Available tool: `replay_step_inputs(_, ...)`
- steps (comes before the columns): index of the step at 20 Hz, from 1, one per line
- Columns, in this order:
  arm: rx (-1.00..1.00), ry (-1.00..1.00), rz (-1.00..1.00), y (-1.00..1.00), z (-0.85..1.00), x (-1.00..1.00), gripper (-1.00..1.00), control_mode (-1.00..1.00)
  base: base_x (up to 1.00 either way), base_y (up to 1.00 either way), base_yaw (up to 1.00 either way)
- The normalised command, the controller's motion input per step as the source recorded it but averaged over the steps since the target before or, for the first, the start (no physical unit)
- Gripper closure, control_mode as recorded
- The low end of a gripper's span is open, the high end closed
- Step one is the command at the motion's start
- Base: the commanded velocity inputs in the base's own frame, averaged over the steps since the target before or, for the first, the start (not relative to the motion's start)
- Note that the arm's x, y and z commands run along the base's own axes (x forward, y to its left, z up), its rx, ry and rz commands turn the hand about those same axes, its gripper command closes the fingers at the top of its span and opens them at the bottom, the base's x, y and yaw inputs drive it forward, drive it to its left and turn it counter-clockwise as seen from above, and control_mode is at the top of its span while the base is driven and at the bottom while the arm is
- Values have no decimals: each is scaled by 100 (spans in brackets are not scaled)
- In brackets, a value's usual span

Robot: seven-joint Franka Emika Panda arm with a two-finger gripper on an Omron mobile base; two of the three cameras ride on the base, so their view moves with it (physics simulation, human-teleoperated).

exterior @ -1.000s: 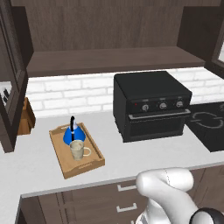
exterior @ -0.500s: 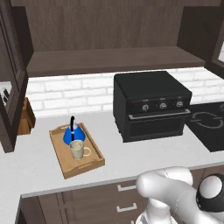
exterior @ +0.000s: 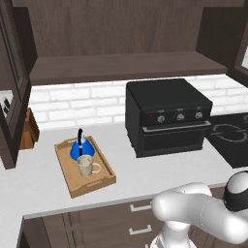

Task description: Pick the kettle from the counter and place it on the tray. Then pick the mug from the cabinet and place it on the tray. Then close the cabinet doors.

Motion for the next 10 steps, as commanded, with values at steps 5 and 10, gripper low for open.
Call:
replay_step_inputs(5, -13, 0, 9, 0, -19, 33, -100, -100, 0, 0, 0)
replay_step_inputs(10, -17, 0, 8, 4, -31, 27, -100, -100, 0, 0, 0)
